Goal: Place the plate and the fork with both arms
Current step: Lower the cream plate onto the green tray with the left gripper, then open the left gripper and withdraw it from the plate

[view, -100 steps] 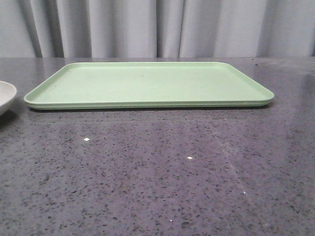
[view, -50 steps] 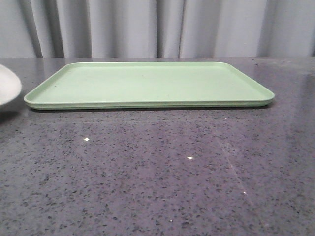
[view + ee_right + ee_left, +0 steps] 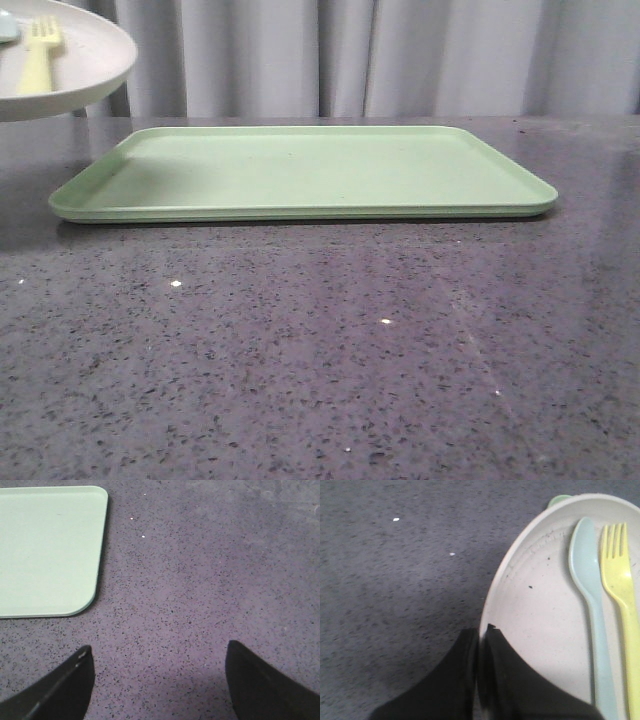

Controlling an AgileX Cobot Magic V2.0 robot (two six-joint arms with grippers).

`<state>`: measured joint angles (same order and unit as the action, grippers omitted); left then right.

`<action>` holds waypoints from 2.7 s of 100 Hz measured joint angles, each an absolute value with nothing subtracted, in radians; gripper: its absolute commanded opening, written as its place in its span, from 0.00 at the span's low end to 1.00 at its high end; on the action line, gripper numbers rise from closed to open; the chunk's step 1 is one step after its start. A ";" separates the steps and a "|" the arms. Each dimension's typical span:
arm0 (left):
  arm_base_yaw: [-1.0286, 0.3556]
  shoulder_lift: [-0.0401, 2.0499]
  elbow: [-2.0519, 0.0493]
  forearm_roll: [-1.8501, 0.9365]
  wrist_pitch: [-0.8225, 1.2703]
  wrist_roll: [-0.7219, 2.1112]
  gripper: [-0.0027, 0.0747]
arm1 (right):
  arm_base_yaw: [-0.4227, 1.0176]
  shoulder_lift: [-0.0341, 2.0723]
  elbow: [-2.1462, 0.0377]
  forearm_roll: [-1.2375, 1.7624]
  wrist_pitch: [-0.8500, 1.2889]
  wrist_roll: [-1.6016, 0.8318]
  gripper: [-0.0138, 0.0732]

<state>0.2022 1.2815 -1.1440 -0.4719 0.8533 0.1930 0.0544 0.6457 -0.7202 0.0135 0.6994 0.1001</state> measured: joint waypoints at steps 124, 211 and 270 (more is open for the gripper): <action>-0.261 1.817 -1.374 -0.617 0.596 0.086 0.01 | 0.054 0.646 -0.720 0.016 0.714 0.100 0.79; -0.261 1.788 -1.377 -0.583 0.588 0.080 0.37 | 0.054 0.646 -0.720 0.016 0.697 0.100 0.79; -0.244 1.296 -1.106 -0.365 0.593 0.078 0.26 | 0.206 0.811 -0.873 0.023 0.749 0.100 0.79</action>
<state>-0.2440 1.2961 -1.1062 -0.3655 0.5930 0.0777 0.2060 0.8113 -0.8732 0.0228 0.7486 0.1001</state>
